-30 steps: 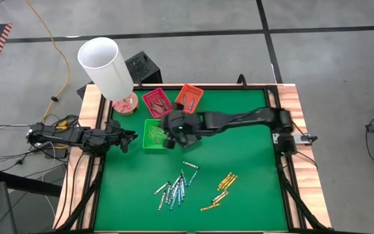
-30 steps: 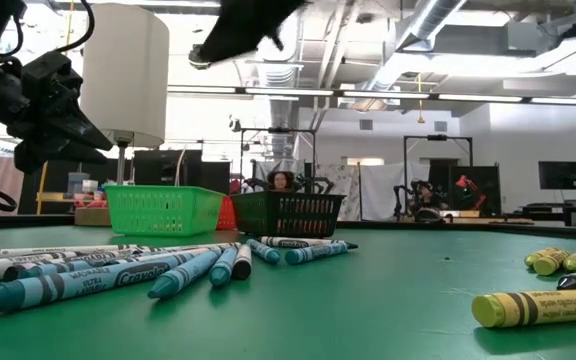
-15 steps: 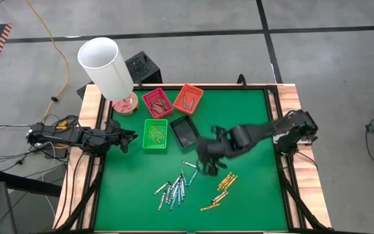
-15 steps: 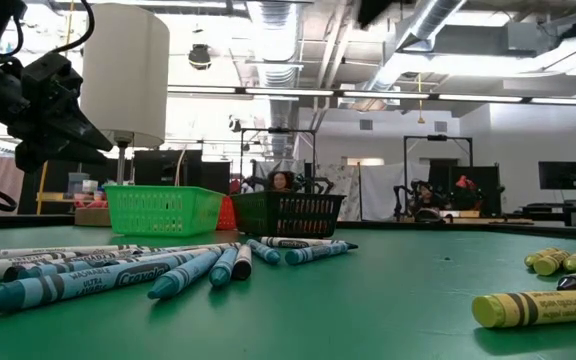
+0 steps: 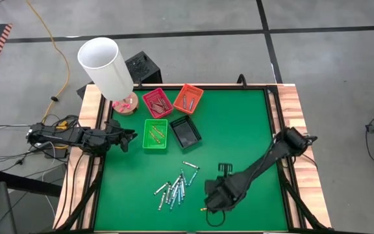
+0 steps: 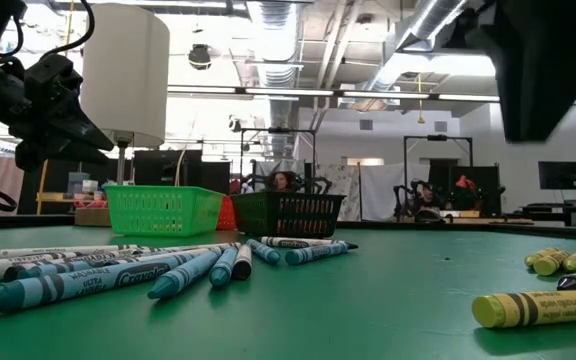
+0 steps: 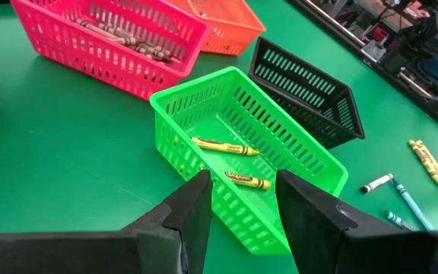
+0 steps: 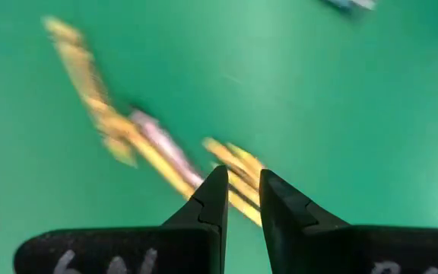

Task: Sort crayons
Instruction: Put the yellow crayon into the green bin

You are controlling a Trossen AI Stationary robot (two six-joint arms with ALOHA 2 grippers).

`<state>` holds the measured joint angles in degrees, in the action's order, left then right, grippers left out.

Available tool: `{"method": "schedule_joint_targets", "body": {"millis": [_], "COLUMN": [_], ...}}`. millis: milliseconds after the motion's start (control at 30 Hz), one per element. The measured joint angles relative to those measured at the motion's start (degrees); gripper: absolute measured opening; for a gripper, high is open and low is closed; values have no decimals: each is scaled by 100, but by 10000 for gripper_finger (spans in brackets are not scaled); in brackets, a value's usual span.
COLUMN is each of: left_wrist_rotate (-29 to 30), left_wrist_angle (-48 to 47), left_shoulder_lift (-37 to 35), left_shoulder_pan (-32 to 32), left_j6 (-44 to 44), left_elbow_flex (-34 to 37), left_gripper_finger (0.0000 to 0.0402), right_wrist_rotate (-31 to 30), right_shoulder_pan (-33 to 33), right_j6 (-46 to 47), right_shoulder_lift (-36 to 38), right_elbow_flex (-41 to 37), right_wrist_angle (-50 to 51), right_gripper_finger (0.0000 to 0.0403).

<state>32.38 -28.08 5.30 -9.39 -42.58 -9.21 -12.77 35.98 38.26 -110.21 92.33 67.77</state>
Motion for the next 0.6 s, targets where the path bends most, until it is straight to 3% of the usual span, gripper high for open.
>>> {"method": "schedule_joint_targets", "body": {"millis": [200, 600], "left_wrist_rotate": [102, 248], "left_wrist_angle": [-2, -8], "left_shoulder_lift": [0, 1], "left_shoulder_pan": [0, 0], "left_j6": [-8, 30], "left_elbow_flex": [0, 0], "left_gripper_finger": [137, 137], "right_wrist_rotate": [149, 105], "right_shoulder_pan": [261, 533], "right_j6": [-250, -291], "right_shoulder_lift": [-69, -271], "right_elbow_flex": [-172, -171], "right_wrist_angle": [-1358, -1340], "right_gripper_finger": [72, 72]}}
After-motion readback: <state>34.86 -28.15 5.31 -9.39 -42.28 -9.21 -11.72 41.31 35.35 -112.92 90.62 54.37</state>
